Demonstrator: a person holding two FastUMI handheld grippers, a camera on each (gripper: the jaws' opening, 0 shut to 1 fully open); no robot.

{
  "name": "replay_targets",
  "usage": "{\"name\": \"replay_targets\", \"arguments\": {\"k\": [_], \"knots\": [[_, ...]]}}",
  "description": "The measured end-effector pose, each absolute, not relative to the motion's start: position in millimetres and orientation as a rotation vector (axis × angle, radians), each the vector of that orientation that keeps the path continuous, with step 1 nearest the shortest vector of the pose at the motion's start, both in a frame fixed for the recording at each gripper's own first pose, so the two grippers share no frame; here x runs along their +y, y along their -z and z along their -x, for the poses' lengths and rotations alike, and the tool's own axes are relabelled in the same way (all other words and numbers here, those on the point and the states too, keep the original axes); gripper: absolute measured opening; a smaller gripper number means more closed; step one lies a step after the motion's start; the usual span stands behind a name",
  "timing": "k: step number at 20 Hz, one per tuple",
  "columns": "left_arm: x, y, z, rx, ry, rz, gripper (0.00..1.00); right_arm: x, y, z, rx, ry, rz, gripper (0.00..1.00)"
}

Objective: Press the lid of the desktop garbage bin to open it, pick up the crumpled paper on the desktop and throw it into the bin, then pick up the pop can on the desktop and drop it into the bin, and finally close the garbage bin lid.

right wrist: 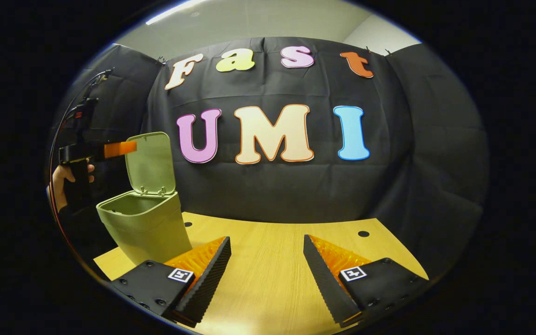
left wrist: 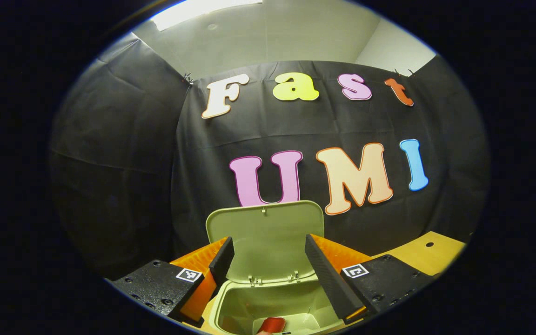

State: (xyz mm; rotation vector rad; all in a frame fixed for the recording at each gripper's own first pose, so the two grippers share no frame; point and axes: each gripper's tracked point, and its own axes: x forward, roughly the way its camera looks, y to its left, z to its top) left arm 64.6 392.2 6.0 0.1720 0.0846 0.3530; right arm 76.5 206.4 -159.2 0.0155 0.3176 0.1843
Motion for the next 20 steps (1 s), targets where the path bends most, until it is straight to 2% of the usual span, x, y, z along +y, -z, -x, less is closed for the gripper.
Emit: {"name": "replay_targets", "arguments": {"k": [9, 17, 18, 19, 20], "knots": [[413, -53, -121, 0.012, -0.296, -0.154, 0.93, 198, 174, -67, 0.345, -0.083, -0.034, 0.98], [434, -34, -150, 0.105, -0.294, -0.110, 0.93, 190, 173, -67, 0.346, -0.058, -0.033, 0.98], [434, -31, -148, 0.122, -0.292, -0.103, 0.99, 190, 171, -68, 0.345, -0.061, -0.033, 0.98], [434, -30, -149, 0.124, -0.294, -0.092, 0.93, 190, 173, -68, 0.348, -0.070, -0.033, 0.98], [432, -32, -152, 0.119, -0.290, -0.084, 0.94, 188, 172, -68, 0.347, -0.076, -0.033, 0.98]]}}
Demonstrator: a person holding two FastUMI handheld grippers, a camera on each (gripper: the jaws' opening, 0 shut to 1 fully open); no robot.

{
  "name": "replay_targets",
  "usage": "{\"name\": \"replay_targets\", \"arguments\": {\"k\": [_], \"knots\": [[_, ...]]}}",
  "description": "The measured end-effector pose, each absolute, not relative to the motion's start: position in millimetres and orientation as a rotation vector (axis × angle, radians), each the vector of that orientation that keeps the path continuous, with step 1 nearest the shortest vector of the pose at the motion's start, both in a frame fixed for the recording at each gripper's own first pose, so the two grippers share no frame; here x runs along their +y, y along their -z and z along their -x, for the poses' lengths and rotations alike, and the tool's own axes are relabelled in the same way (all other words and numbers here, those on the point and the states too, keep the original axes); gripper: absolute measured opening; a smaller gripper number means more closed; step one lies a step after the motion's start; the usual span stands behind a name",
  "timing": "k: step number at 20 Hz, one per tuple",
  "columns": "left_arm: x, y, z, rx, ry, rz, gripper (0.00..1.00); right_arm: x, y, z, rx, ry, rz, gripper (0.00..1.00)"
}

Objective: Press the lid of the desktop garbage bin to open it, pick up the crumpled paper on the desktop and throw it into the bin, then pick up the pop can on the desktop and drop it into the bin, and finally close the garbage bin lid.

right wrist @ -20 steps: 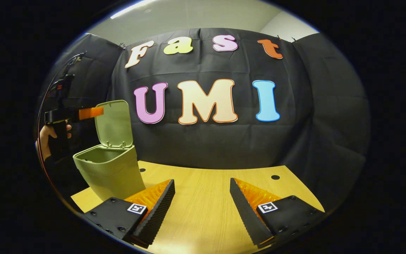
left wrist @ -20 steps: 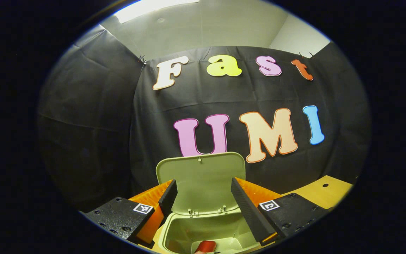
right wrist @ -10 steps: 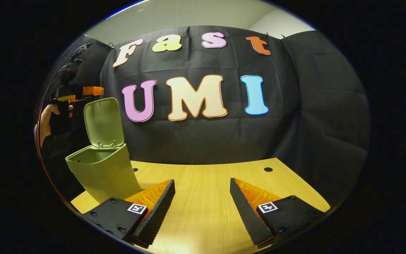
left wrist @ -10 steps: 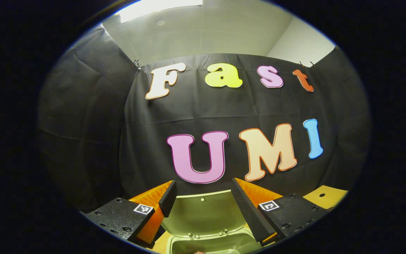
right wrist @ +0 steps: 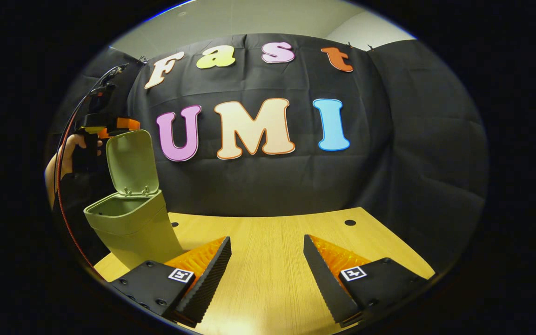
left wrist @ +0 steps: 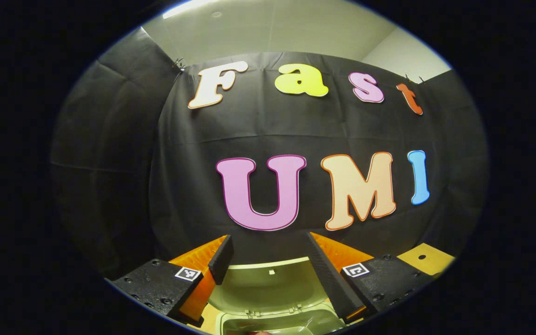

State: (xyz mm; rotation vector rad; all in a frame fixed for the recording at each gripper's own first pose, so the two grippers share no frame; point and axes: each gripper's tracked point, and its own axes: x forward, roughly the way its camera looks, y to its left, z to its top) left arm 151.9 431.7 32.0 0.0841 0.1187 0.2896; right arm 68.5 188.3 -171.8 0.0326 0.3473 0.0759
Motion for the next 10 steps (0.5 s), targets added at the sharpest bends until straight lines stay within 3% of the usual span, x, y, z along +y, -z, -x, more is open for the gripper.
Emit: {"name": "replay_targets", "arguments": {"k": [4, 5, 7, 9, 10], "knots": [[430, -31, -146, 0.133, -0.296, -0.077, 0.95, 186, 164, -72, 0.330, -0.109, -0.032, 0.98], [429, -32, -145, 0.133, -0.300, -0.076, 0.99, 186, 163, -73, 0.327, -0.120, -0.033, 0.98], [426, -33, -139, 0.133, -0.310, -0.075, 0.95, 186, 160, -74, 0.323, -0.145, -0.032, 0.98], [411, -24, -102, 0.137, -0.321, -0.071, 0.95, 186, 159, -75, 0.323, -0.168, -0.033, 0.98], [406, -20, -93, 0.139, -0.328, -0.070, 0.99, 188, 160, -75, 0.329, -0.195, -0.034, 0.98]]}}
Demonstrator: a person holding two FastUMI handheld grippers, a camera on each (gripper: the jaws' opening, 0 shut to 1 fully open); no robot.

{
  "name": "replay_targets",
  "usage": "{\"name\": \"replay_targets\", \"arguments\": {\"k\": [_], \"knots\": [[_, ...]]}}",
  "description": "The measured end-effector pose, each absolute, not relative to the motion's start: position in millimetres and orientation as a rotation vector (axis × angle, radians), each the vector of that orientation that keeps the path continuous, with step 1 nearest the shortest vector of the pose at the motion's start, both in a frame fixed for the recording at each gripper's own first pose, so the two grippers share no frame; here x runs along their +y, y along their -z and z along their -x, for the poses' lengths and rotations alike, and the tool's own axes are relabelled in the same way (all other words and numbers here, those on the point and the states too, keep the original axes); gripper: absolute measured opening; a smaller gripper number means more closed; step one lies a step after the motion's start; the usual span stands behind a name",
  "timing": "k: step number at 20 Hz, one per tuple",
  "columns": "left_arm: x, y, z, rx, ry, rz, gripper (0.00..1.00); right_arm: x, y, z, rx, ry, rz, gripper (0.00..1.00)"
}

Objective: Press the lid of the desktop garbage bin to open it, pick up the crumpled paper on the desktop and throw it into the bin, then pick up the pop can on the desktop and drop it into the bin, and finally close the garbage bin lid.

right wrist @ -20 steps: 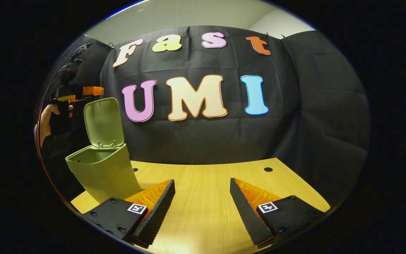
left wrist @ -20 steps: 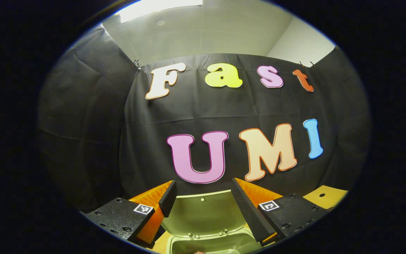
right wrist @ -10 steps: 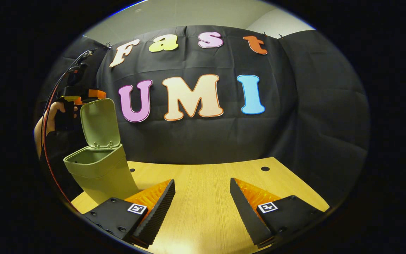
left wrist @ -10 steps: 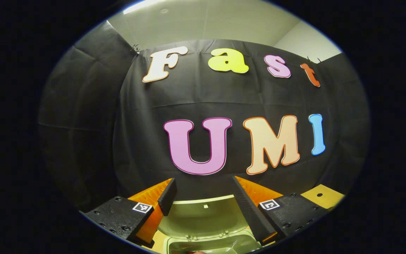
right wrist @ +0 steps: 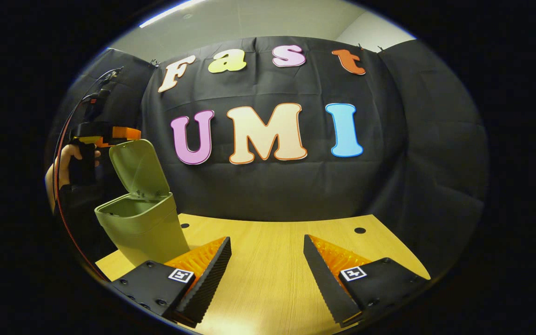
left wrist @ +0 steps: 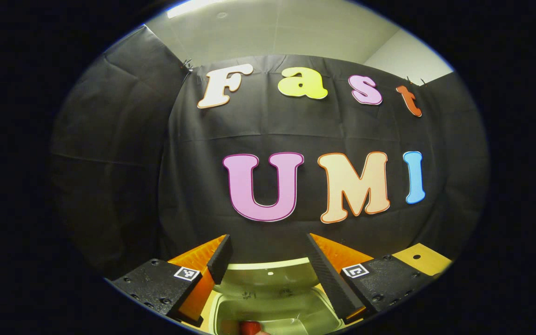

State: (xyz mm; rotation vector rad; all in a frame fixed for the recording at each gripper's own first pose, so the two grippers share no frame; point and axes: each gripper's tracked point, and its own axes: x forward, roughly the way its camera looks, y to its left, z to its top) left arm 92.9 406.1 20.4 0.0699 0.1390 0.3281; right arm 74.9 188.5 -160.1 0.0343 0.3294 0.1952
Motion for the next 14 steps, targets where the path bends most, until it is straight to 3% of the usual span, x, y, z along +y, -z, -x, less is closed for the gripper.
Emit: {"name": "replay_targets", "arguments": {"k": [2, 3, 4, 5, 6, 14], "knots": [[401, -16, -83, 0.144, -0.332, -0.076, 0.99, 191, 159, -76, 0.331, -0.223, -0.030, 0.98], [398, -13, -78, 0.150, -0.334, -0.080, 0.95, 191, 157, -75, 0.328, -0.233, -0.029, 0.98], [395, -10, -72, 0.158, -0.338, -0.082, 0.99, 192, 156, -75, 0.327, -0.243, -0.029, 0.98], [392, -7, -66, 0.162, -0.344, -0.082, 0.94, 193, 156, -74, 0.329, -0.255, -0.029, 0.98], [389, -3, -62, 0.167, -0.345, -0.080, 0.99, 195, 158, -73, 0.332, -0.265, -0.027, 0.98], [368, 38, -31, 0.245, -0.358, -0.044, 0.96, 203, 160, -66, 0.341, -0.316, -0.011, 0.98]]}}
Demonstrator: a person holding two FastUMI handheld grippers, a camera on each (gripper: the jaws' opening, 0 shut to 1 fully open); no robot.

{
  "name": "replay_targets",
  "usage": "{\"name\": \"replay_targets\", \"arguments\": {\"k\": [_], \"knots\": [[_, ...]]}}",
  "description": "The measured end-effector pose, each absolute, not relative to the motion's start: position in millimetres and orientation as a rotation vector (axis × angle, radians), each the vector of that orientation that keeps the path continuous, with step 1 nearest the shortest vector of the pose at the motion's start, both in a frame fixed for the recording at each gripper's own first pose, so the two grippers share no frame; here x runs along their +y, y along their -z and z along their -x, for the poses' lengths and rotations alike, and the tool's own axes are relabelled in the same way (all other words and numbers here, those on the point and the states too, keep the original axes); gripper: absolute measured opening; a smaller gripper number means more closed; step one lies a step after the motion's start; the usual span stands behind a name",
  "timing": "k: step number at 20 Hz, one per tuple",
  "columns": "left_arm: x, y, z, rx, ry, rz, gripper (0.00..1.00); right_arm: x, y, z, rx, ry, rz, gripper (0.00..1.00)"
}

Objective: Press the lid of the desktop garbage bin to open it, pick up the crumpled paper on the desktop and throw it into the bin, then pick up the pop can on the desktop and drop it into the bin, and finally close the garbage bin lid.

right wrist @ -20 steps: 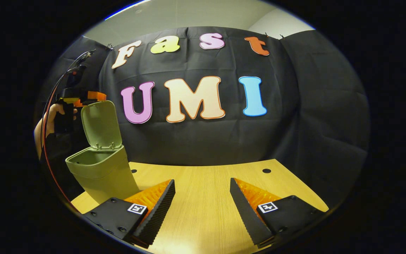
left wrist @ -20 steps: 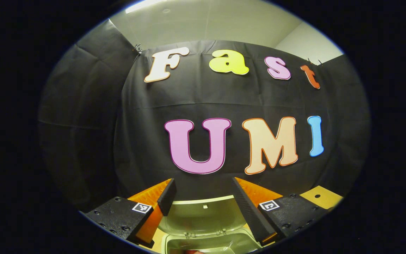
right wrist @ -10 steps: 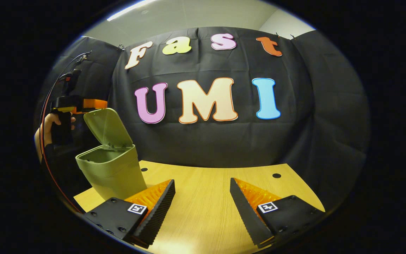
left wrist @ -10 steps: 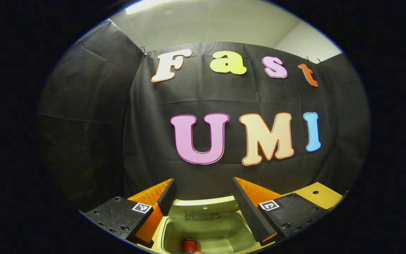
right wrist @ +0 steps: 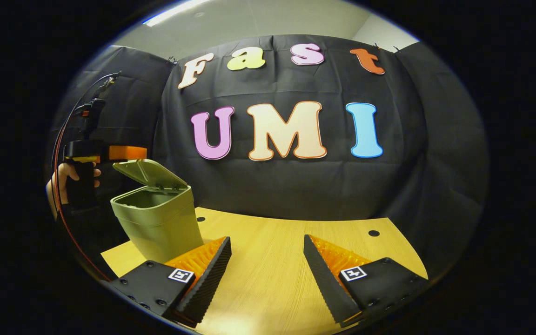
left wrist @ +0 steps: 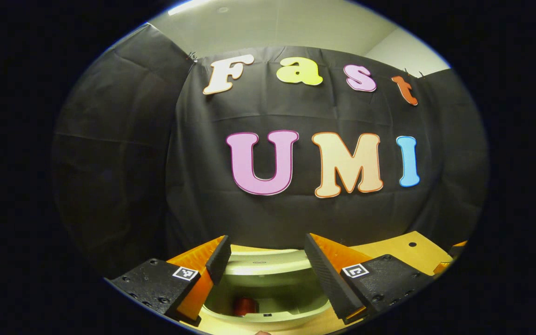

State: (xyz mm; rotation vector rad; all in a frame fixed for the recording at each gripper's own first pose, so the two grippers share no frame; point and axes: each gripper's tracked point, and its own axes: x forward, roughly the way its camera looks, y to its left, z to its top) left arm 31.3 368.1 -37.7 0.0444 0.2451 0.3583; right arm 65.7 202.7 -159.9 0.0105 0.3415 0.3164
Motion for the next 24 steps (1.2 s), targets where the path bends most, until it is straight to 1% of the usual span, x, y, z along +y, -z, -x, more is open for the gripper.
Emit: {"name": "replay_targets", "arguments": {"k": [1, 2, 5, 6, 7, 8, 11, 12, 13, 17, 18, 19, 20, 21, 24], "knots": [[367, 44, -28, 0.256, -0.358, -0.043, 0.96, 203, 160, -65, 0.342, -0.320, -0.010, 0.98], [364, 49, -26, 0.265, -0.354, -0.040, 0.99, 204, 160, -65, 0.343, -0.322, -0.010, 0.98], [360, 68, -18, 0.296, -0.350, -0.030, 0.99, 207, 162, -64, 0.347, -0.329, -0.013, 0.98], [360, 74, -15, 0.308, -0.351, -0.025, 0.96, 209, 162, -63, 0.349, -0.331, -0.011, 0.98], [358, 81, -13, 0.320, -0.352, -0.019, 0.99, 209, 163, -63, 0.349, -0.334, -0.007, 0.98], [357, 88, -11, 0.332, -0.351, -0.013, 0.96, 211, 165, -61, 0.355, -0.338, 0.000, 0.98], [357, 101, -7, 0.353, -0.354, -0.002, 0.97, 211, 171, -59, 0.370, -0.342, 0.009, 0.98], [356, 105, -6, 0.361, -0.355, 0.006, 0.99, 212, 171, -58, 0.373, -0.346, 0.005, 0.98], [357, 111, -5, 0.369, -0.357, 0.007, 0.97, 213, 170, -58, 0.375, -0.348, 0.002, 0.98], [357, 125, 1, 0.409, -0.362, 0.007, 0.95, 210, 171, -60, 0.375, -0.344, -0.001, 0.98], [358, 121, 0, 0.389, -0.359, -0.001, 0.95, 211, 172, -60, 0.378, -0.345, -0.002, 0.98], [356, 125, 0, 0.396, -0.352, 0.002, 1.00, 212, 175, -60, 0.385, -0.349, -0.007, 0.98], [356, 126, 0, 0.401, -0.350, -0.001, 0.94, 214, 177, -59, 0.392, -0.351, -0.016, 0.98], [356, 127, 1, 0.400, -0.349, -0.002, 0.96, 215, 179, -60, 0.397, -0.350, -0.024, 0.98], [352, 135, 4, 0.421, -0.346, -0.041, 0.96, 219, 182, -60, 0.398, -0.347, -0.039, 0.98]]}}
